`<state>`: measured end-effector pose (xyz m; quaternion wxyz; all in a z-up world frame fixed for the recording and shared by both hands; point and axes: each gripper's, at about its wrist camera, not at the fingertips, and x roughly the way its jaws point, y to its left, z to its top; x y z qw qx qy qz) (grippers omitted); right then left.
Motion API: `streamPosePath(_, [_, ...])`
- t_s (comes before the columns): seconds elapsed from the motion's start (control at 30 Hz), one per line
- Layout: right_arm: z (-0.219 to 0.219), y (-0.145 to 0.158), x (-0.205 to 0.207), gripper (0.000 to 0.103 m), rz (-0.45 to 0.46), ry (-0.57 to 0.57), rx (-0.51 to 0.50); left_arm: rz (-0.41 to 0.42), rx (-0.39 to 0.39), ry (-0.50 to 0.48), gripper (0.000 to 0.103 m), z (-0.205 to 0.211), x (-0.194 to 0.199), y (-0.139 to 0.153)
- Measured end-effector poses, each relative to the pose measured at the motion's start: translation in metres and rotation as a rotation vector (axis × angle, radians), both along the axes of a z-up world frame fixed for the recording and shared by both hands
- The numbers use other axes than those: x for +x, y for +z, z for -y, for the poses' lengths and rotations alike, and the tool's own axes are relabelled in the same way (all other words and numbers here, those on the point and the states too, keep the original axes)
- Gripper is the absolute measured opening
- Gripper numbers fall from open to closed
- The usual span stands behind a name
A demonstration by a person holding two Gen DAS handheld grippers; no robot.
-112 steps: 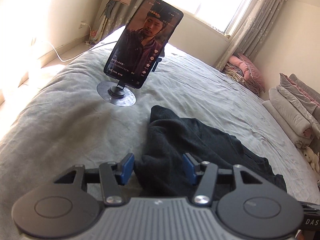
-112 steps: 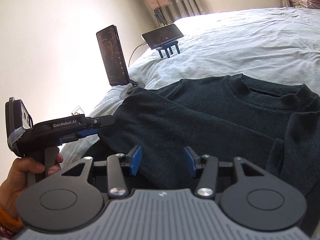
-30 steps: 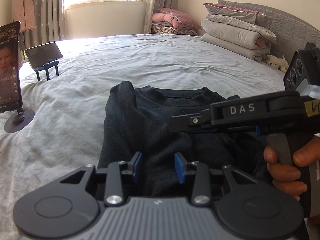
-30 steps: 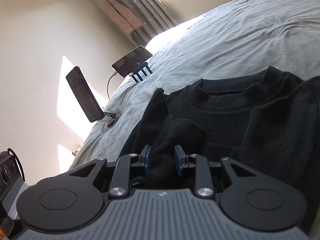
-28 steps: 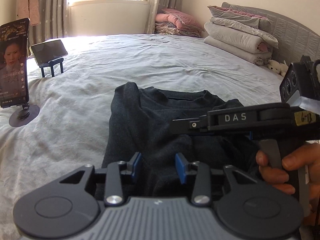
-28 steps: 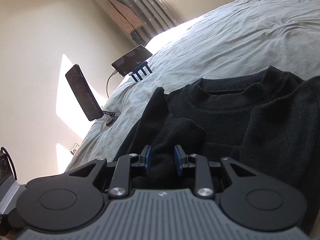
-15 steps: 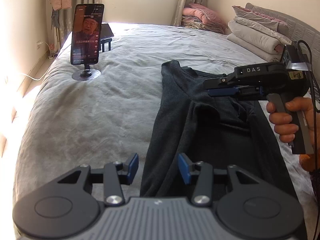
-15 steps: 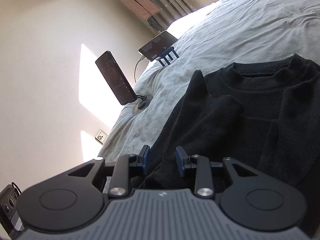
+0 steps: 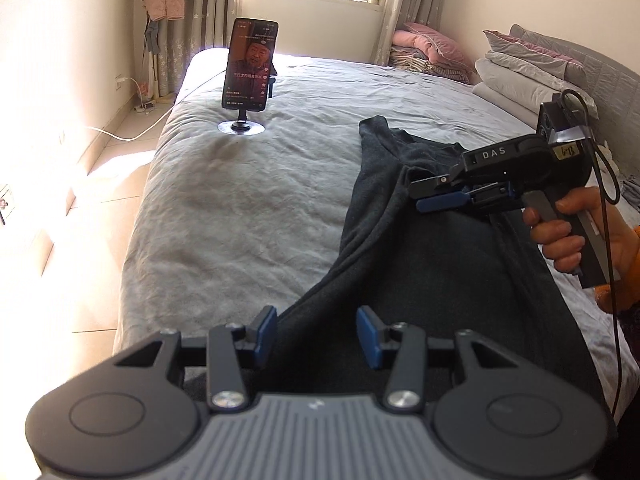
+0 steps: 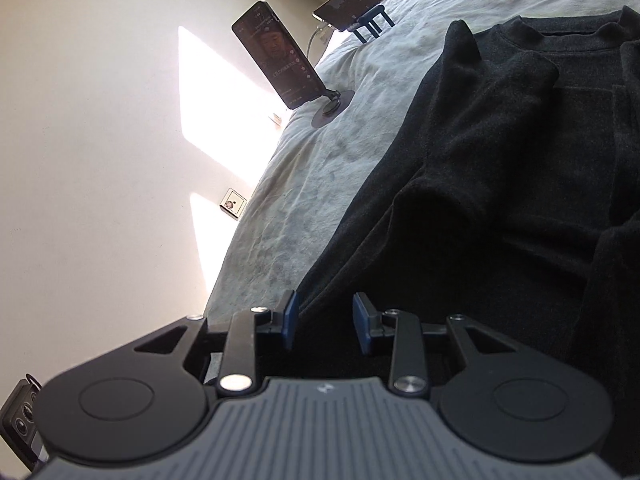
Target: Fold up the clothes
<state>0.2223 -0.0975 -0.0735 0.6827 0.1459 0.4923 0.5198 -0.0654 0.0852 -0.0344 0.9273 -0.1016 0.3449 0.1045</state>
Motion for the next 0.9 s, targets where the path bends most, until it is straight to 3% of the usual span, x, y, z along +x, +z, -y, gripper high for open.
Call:
streamPosePath(0.33, [-0.026,-0.014,-0.024,0.034,0.009,-0.013,-0.062,0.046,-0.098,0.114,0.042,-0.031,-0.032,-0.019])
streamPosePath(0.37, [-0.026,-0.016,-0.026,0.026,0.015,-0.02,-0.065,0.053,-0.104,0.113,0.037,-0.03,-0.032,-0.021])
streamPosePath(0.4, [-0.024,-0.017,-0.027,0.021,0.022,-0.026,-0.067,0.06,-0.11,0.112,0.022,-0.029,-0.031,-0.022])
streamPosePath(0.47, [-0.02,-0.019,-0.031,0.012,0.035,-0.036,-0.063,0.074,-0.12,0.114,0.009,-0.024,-0.034,-0.025])
streamPosePath(0.67, [-0.002,-0.009,-0.04,0.007,0.096,-0.042,-0.043,0.167,-0.017,0.077,0.006,0.004,-0.048,-0.014])
streamPosePath(0.8, [0.011,0.005,-0.041,0.007,0.13,-0.04,-0.021,0.195,0.083,-0.031,0.006,0.034,-0.057,-0.002])
streamPosePath(0.9, [0.02,0.009,-0.041,0.007,0.162,-0.038,-0.031,0.182,0.144,-0.168,0.006,0.061,-0.059,0.001])
